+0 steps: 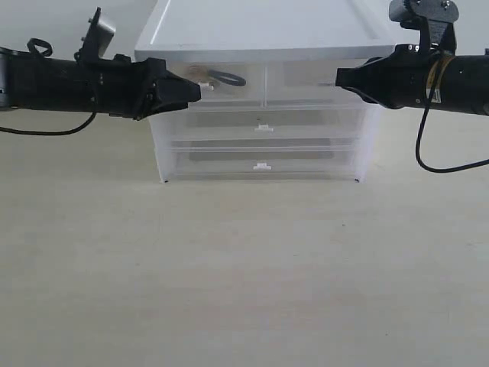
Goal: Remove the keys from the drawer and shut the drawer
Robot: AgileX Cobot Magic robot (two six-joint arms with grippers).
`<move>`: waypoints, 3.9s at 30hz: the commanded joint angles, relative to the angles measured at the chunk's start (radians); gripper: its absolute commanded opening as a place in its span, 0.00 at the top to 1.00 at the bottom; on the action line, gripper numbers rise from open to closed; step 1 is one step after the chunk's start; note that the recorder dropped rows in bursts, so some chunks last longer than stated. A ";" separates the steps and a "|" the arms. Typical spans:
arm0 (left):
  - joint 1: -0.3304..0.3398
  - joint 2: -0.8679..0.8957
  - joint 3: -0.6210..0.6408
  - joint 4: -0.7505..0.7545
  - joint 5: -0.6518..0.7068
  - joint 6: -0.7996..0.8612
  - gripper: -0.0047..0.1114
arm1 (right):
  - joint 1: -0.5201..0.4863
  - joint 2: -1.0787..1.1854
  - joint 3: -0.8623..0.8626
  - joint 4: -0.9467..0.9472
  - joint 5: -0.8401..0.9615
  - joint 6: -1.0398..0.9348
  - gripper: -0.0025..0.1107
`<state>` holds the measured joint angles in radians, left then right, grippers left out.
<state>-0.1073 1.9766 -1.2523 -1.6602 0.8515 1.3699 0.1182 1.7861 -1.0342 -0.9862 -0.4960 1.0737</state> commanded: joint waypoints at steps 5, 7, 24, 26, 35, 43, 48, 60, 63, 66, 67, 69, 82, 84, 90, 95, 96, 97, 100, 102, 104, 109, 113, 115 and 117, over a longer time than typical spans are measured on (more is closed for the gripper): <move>0.000 -0.004 0.005 0.095 -0.018 0.084 0.56 | -0.007 0.000 -0.015 0.065 0.007 -0.012 0.98; -0.011 -0.015 0.005 0.192 -0.042 0.097 0.60 | -0.007 0.000 -0.015 0.065 0.007 -0.014 0.98; -0.369 -0.221 0.283 0.414 -1.041 0.547 0.74 | -0.007 0.001 -0.015 0.065 0.007 -0.036 0.98; -0.431 -0.213 0.319 0.502 -1.161 0.534 0.81 | -0.007 0.001 -0.015 0.065 0.007 -0.036 0.98; -0.657 -0.064 0.446 0.967 -1.970 0.282 0.92 | -0.007 0.001 -0.015 0.065 0.009 -0.036 0.98; -0.640 0.115 0.448 1.031 -2.073 0.321 0.92 | -0.007 0.001 -0.015 0.065 0.009 -0.036 0.98; -0.635 0.134 0.444 1.024 -2.073 0.358 0.92 | -0.007 0.001 -0.015 0.065 0.009 -0.036 0.98; -0.613 0.136 0.292 0.987 -2.073 0.383 0.92 | -0.007 0.002 -0.015 0.061 0.008 -0.038 0.98; -0.613 0.136 0.292 0.989 -2.073 0.385 0.90 | -0.007 0.002 -0.015 0.061 0.008 -0.038 0.98; -0.613 0.136 0.292 0.989 -2.073 0.388 0.71 | -0.007 0.002 -0.015 0.061 0.008 -0.038 0.98; -0.613 0.136 0.292 0.999 -2.073 0.388 0.64 | -0.007 0.002 -0.015 0.061 0.008 -0.038 0.98; -0.613 0.136 0.292 1.011 -2.073 0.384 0.60 | -0.007 0.002 -0.015 0.061 0.008 -0.038 0.98; -0.541 0.139 0.292 1.200 -2.073 0.320 0.60 | -0.007 0.002 -0.015 0.061 0.008 -0.038 0.98; -0.541 0.141 0.290 1.210 -2.073 0.314 0.60 | -0.007 0.002 -0.015 0.061 0.008 -0.038 0.98; -0.532 0.141 0.248 1.204 -2.073 0.305 0.60 | -0.007 0.002 -0.015 0.061 0.008 -0.038 0.98; -0.532 0.141 0.230 1.191 -2.073 0.305 0.60 | -0.007 0.002 -0.015 0.061 0.008 -0.038 0.98; -0.532 0.141 0.227 1.189 -2.073 0.305 0.60 | -0.007 0.002 -0.015 0.061 0.008 -0.038 0.98; -0.532 0.141 0.227 1.187 -2.073 0.305 0.60 | -0.007 0.002 -0.015 0.061 0.008 -0.038 0.98; -0.530 0.141 0.227 1.187 -2.073 0.305 0.60 | -0.007 0.002 -0.015 0.061 0.008 -0.038 0.98; -0.530 0.141 0.227 1.178 -2.070 0.305 0.60 | -0.007 0.002 -0.015 0.059 0.008 -0.038 0.98; -0.528 0.141 0.227 1.174 -2.060 0.312 0.60 | -0.007 0.002 -0.015 0.059 0.008 -0.038 0.98; -0.518 0.141 0.227 1.178 -2.022 0.318 0.60 | -0.007 0.002 -0.015 0.059 0.008 -0.038 0.98; -0.518 0.143 0.227 1.165 -2.011 0.329 0.60 | -0.007 0.002 -0.015 0.059 0.008 -0.038 0.98; -0.518 0.143 0.227 1.151 -2.011 0.329 0.60 | -0.007 0.002 -0.015 0.059 0.008 -0.038 0.98; -0.518 0.143 0.227 1.149 -2.011 0.329 0.60 | -0.007 0.002 -0.015 0.059 0.008 -0.038 0.98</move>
<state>-0.6292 2.1209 -1.0181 -0.4917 -1.1612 1.6987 0.1200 1.7861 -1.0342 -0.9842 -0.4996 1.0438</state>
